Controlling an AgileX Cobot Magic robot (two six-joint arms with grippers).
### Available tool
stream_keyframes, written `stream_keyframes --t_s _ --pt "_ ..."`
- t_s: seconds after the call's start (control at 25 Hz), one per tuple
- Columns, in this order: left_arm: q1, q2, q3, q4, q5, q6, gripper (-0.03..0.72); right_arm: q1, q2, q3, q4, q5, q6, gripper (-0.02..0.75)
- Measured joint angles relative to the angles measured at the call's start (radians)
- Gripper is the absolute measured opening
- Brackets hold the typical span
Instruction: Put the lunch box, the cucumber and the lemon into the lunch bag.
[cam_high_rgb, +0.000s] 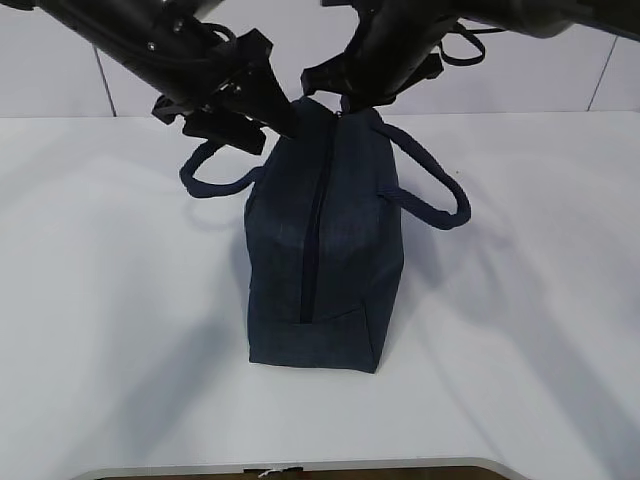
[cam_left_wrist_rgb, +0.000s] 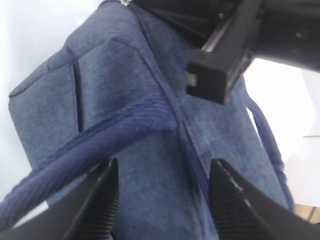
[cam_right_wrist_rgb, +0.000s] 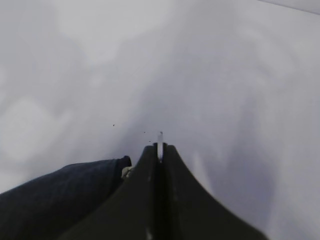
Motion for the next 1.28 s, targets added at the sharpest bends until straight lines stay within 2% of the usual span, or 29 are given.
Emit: stream_keyframes --t_s 0.44,0.68,0.88,1.0,1.28 --pt "0.0 0.026 0.0 -0.046 -0.064 0.018 0.417 0.0 0.0 -0.002 0.01 -0.004 0.0 0.005" --pt "0.0 0.056 0.0 -0.118 -0.077 0.063 0.417 0.0 0.0 -0.002 0.01 -0.004 0.0 0.005" --pt "0.0 0.096 -0.029 -0.122 -0.078 0.072 0.409 0.0 0.001 -0.002 0.01 -0.006 0.0 0.005" --pt "0.0 0.101 -0.042 -0.122 -0.08 0.072 0.35 0.0 0.001 -0.002 0.01 -0.006 0.0 0.005" --pt "0.0 0.101 -0.044 -0.116 -0.074 0.089 0.099 0.0 0.001 -0.002 0.01 -0.008 0.0 0.005"
